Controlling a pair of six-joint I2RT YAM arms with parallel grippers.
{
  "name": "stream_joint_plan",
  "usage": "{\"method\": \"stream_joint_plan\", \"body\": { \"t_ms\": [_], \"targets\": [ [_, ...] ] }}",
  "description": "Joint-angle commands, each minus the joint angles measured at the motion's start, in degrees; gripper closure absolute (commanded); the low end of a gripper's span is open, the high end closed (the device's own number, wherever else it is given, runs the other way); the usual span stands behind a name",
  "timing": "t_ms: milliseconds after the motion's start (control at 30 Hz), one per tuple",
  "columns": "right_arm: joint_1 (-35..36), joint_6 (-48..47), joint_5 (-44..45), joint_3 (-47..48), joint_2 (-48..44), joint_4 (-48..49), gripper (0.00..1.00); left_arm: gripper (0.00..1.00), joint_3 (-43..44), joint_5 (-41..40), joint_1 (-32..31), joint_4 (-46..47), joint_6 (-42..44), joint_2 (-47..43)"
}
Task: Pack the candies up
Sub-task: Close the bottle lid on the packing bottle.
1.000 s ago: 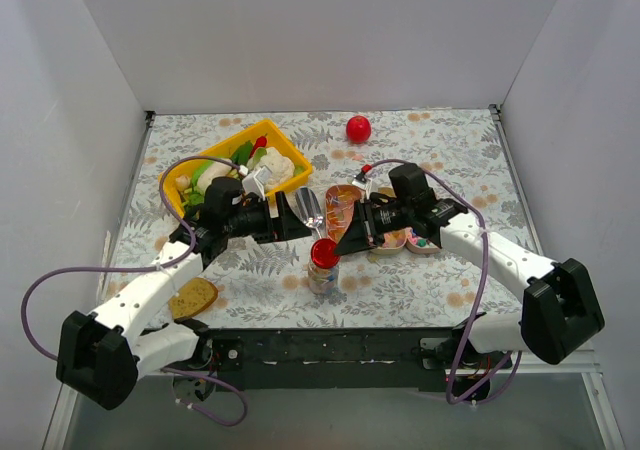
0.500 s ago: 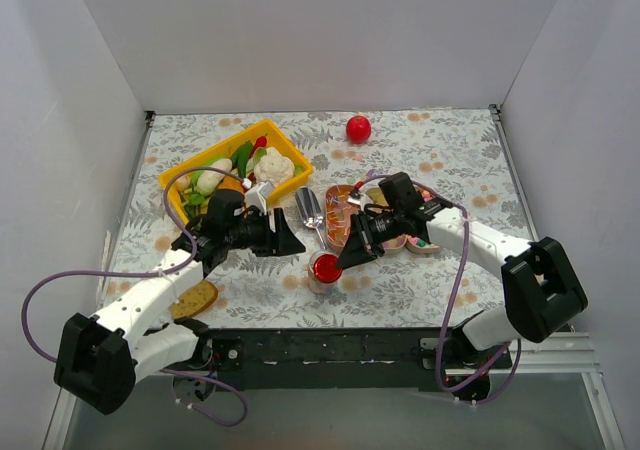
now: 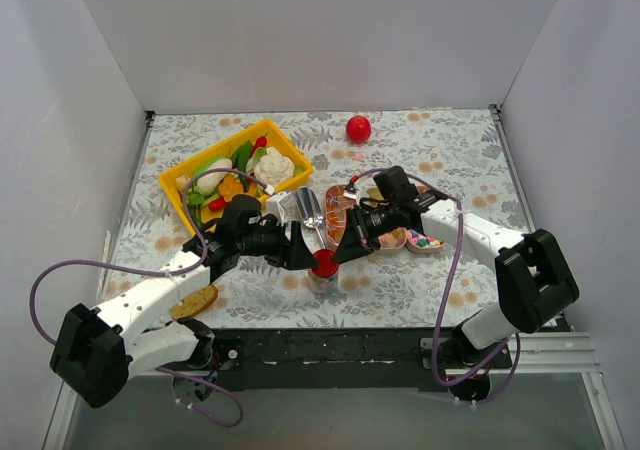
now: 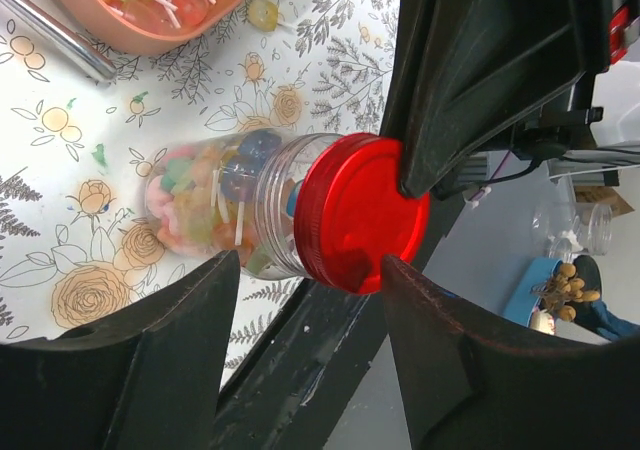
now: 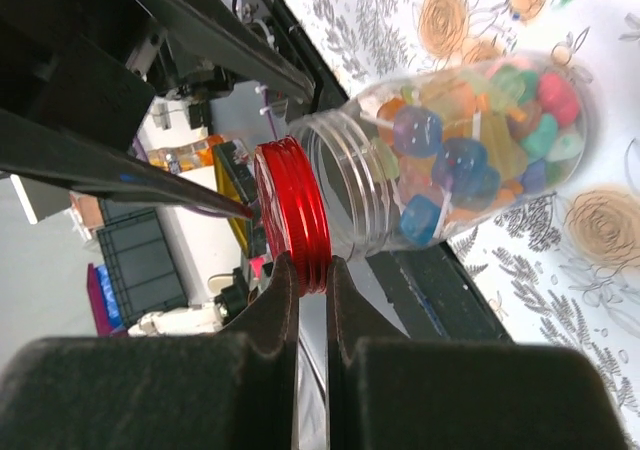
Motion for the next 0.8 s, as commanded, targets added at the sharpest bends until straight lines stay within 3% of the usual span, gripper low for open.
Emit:
{"method": "stream_joint_plan", "body": {
  "t_ms": [0,500,767],
  "targets": [
    [-0.1,-3.0,7.9,2.6,1.6,-2.6,0.99,0.43,0.9,-1.9,-0.8,0.3,1.9,0.5],
    [-0.1,-5.9,8.4,2.8,3.4,-4.9,0.98,0.49,1.8,-3.1,-0.9,0.2,1.6,2.3],
    [-0.1,-6.2,7.8,2.8,4.3,-7.2,0.76,0.55,2.2,-1.7,-0.9,0.2,1.6,2.9]
  ]
}}
